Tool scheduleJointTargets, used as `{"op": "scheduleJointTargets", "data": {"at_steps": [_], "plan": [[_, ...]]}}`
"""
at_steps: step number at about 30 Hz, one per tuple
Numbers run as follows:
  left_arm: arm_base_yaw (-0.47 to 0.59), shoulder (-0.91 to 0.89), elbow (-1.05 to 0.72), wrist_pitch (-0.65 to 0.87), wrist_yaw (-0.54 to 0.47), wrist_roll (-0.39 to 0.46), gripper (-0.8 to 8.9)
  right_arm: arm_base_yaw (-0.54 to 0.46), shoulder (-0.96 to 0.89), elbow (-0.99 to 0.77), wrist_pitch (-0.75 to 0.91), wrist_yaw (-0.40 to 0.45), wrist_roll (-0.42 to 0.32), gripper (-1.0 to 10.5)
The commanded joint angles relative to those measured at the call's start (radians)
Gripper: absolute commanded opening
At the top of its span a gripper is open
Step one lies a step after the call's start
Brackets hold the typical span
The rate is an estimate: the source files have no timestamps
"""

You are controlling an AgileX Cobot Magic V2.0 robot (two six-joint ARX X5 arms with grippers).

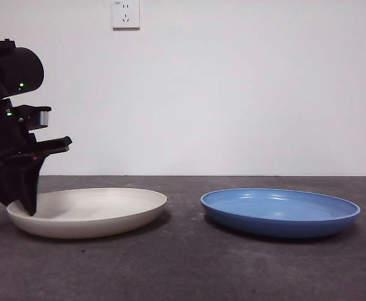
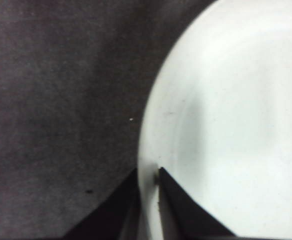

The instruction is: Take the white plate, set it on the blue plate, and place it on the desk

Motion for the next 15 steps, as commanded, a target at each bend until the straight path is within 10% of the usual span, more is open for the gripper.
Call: {"op": "scheduleJointTargets", "data": {"at_steps": [1, 15], "plan": [[-0.002, 0.016, 0.019, 0.008, 0.0, 0.013, 0.09, 0.004, 0.005, 0.018, 0.008, 0.0, 0.01, 3.4], [-0.002, -0.215, 0.026, 0.011, 0.031, -0.085, 0.09, 0.004, 0.005, 0.018, 0.009, 0.0, 0.01, 3.4]]}}
